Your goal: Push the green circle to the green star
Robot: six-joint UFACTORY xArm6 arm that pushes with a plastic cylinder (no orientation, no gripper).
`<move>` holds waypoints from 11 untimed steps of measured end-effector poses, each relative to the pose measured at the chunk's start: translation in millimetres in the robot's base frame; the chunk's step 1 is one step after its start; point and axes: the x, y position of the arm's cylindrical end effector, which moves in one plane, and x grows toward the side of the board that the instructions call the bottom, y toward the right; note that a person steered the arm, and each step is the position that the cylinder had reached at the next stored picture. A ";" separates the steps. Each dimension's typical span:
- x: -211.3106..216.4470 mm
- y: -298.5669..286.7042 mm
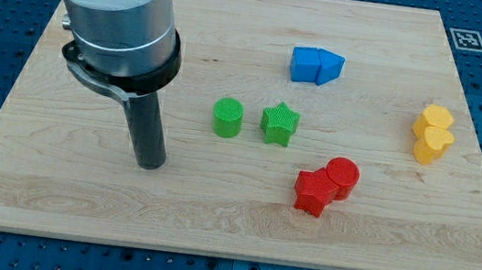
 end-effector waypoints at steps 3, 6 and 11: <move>-50.5 -3.7; -71.8 25.9; -63.0 43.3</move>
